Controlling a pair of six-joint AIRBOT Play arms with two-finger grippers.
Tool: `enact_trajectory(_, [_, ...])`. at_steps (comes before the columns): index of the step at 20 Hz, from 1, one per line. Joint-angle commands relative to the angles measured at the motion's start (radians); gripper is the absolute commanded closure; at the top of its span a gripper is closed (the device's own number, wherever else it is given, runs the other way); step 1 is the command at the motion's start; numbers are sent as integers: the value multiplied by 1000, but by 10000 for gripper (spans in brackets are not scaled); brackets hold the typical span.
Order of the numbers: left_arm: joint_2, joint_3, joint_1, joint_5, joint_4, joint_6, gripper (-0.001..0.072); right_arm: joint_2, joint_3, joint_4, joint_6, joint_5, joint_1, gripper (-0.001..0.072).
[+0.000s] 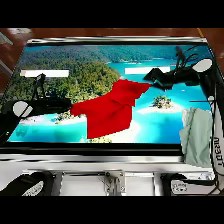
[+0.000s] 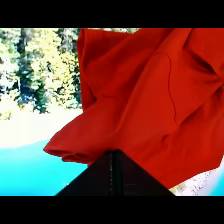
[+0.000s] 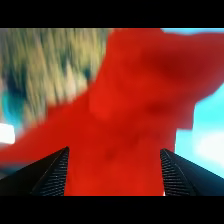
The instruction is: Fold the shirts.
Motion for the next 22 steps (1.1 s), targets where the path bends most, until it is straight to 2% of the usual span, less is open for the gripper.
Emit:
enact_trajectory(1, [-3,48,36,5,-1,76,672,119,-199,-57,42,195,103,38])
enact_trajectory(5, [-3,101,58,5,-1,123,672,257,-546,51,200,-186,324,38])
enact_trajectory(8, [-3,107,58,6,-1,139,672,257,-629,62,283,-378,449,38])
enact_trajectory(10, [-3,107,58,6,-2,163,672,225,-630,35,352,-433,510,38])
enact_trajectory(13, [-3,107,58,6,-1,163,672,157,-630,35,389,-467,563,38])
enact_trajectory(16, [-3,107,58,6,-2,163,672,113,-630,26,404,-502,559,38])
enact_trajectory(20, [-3,107,58,6,-3,163,672,103,-630,-58,504,-544,553,38])
enact_trajectory(22, [-3,107,58,6,-5,163,672,87,-630,-65,516,-549,554,38])
